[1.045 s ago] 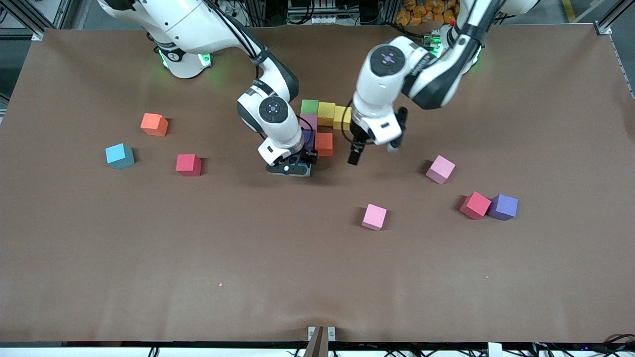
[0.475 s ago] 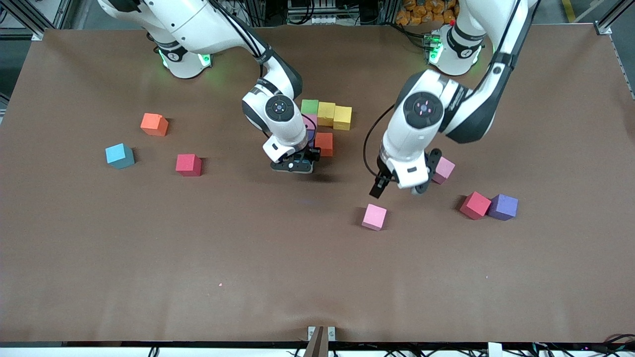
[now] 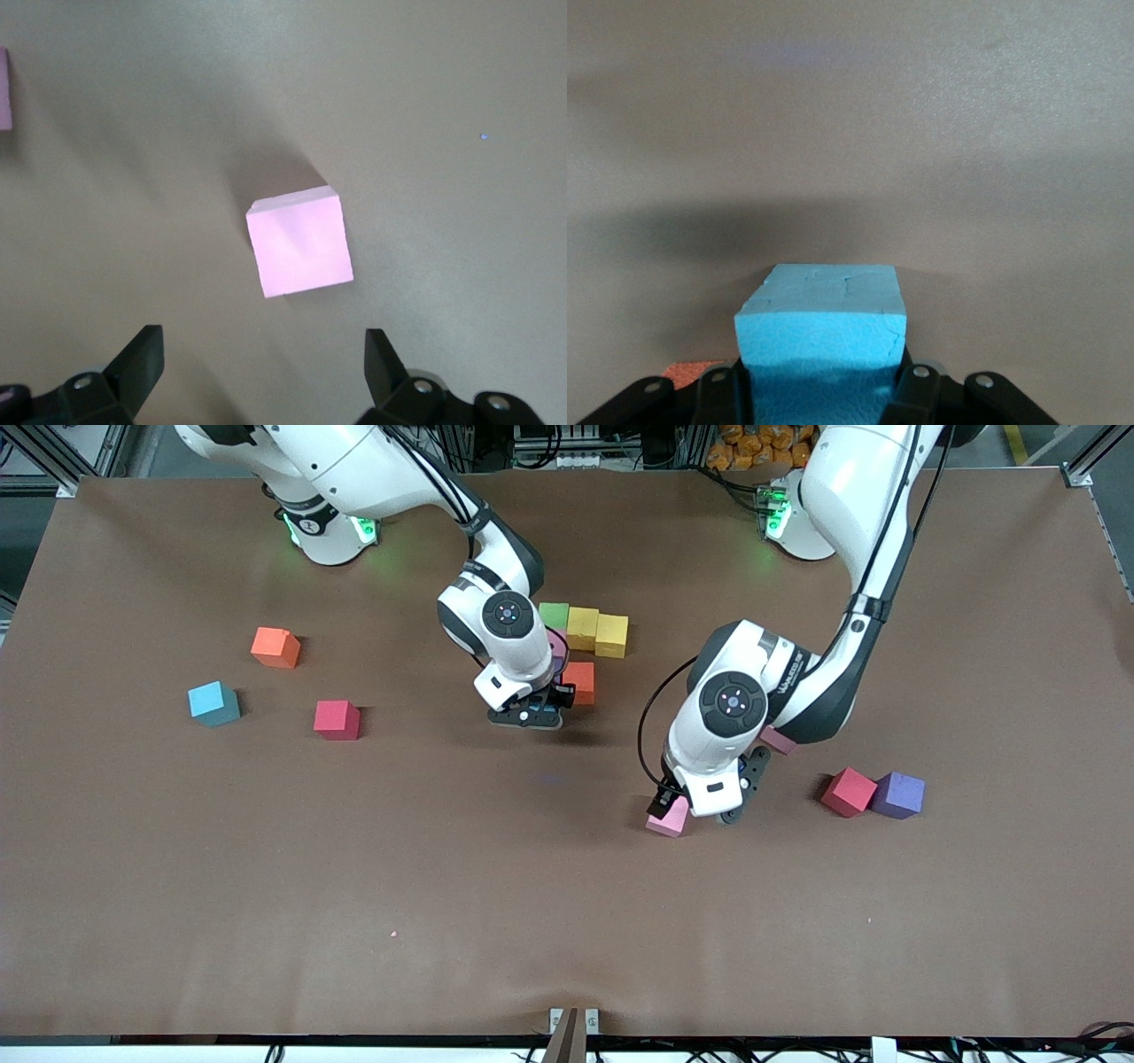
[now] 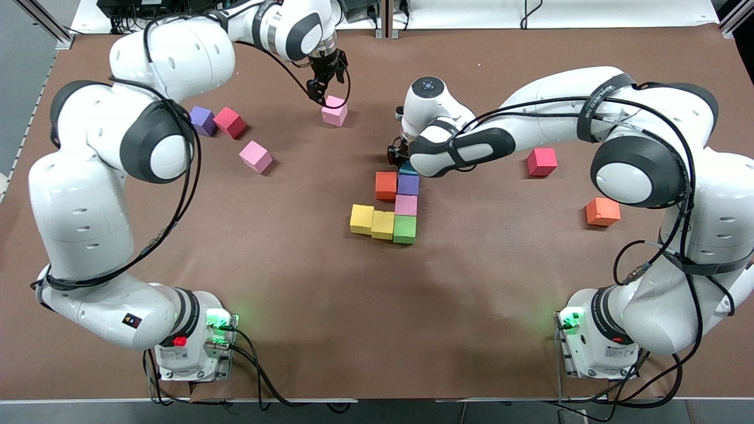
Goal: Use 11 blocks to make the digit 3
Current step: 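Grasp the pink cube with the left gripper while the right gripper withdraws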
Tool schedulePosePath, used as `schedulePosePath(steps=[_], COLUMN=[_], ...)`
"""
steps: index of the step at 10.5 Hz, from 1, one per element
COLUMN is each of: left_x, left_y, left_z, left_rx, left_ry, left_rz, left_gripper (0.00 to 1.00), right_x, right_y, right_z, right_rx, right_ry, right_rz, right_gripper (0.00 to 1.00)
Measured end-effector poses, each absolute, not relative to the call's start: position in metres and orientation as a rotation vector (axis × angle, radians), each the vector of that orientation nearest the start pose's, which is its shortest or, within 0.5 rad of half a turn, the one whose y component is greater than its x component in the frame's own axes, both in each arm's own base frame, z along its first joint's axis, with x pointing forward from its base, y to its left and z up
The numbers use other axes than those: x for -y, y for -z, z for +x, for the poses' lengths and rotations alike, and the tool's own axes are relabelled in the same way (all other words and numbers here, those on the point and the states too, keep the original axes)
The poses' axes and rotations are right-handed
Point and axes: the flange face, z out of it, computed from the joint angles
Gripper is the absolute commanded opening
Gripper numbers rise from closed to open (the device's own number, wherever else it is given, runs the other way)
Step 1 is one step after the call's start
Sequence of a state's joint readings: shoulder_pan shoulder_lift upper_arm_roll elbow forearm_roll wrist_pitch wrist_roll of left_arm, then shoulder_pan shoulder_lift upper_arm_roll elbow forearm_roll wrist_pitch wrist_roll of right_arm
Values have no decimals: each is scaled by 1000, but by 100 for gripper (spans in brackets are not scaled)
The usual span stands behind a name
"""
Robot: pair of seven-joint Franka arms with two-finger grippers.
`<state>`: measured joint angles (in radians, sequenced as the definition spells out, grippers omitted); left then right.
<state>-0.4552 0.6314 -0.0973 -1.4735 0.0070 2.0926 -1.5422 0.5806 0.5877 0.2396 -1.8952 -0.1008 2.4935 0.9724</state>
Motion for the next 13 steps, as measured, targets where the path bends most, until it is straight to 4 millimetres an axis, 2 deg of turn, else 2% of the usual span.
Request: schedulePosePath(steps=[2,3,4,6,9,10,11,13], left_x=[353,347,345,345,349,351,353,356], left_y=[-296,-286,-275,-260,-263,-261,-255,-236], left_z=[619,622,623,622,628,630,630,630], left_rx=[1501,1497,1496,1490,1520,1537,1553,1560], left_ry=[-96,-109,-123,-141,-103,-88,-81,-86], left_rz=[-2760,-2749,-2735,-2722,-2754,-2765,-2769,-2765], left_gripper=[100,100,100,100,100,100,100,100], right_x=[-460,-460,-460,-460,-455,-454,-452,-429], right_y=[-201,-201,-201,-200,-200,-208,-221,-269], right_z=[438,438,438,438,441,447,457,491], right_rx=[-171,-170,-170,-173,-183,-194,-212,-361], right_ry=[-54,-53,-53,-54,-75,-59,-36,-24], right_rz=[-3071,-3072,-3072,-3073,-3099,-3096,-3091,-3041], right_gripper=[19,45,97,100,100,100,100,100])
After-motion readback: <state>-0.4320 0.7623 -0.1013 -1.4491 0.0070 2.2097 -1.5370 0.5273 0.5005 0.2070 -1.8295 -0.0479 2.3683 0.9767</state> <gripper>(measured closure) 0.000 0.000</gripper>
